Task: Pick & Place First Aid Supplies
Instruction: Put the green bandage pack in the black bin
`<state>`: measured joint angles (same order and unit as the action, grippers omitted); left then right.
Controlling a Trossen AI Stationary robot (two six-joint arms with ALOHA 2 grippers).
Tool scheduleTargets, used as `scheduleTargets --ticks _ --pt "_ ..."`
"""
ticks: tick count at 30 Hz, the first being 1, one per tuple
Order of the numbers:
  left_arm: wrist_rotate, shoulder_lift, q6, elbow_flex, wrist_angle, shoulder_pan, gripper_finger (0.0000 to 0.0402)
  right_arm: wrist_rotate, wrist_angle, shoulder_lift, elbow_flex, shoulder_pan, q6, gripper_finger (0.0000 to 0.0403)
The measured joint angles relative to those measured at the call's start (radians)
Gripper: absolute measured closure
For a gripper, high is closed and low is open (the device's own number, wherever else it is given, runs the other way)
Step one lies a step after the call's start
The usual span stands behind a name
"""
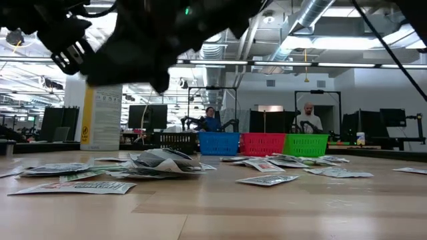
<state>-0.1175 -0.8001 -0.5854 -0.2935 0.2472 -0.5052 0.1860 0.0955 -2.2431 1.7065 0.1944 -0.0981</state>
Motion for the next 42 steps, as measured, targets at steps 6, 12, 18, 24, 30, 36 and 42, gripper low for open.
scheduleTargets --ticks 6,12,18,24,30,36,42 --pt "-0.002 0.0 0.0 0.0 -0.003 -0.02 0.0271 -0.001 -0.01 -0.045 0.024 -0.001 0.003 0.0295" --pt "-0.002 0.0 0.003 0.0 -0.003 -0.021 0.0271 0.0 -0.016 -0.068 0.026 -0.012 0.003 0.0295" --pt "-0.026 -0.001 0.004 0.0 -0.006 -0.021 0.0271 -0.001 0.102 -0.056 0.024 -0.008 0.002 0.0295" --pt "-0.071 -0.054 0.048 0.0 -0.001 -0.015 0.0271 -0.003 0.398 0.054 0.025 -0.009 -0.043 0.0296" --pt "-0.055 -0.199 0.054 0.0 0.046 0.01 0.0271 -0.063 0.63 0.205 0.025 0.044 -0.05 0.0296" --pt "0.0 -0.341 0.04 0.0 0.129 0.025 0.0271 -0.142 0.801 0.319 0.024 0.109 -0.101 0.0296" --pt "0.006 -0.478 0.049 -0.001 0.16 0.028 0.0271 -0.302 0.824 0.36 0.024 0.154 -0.14 0.0296"
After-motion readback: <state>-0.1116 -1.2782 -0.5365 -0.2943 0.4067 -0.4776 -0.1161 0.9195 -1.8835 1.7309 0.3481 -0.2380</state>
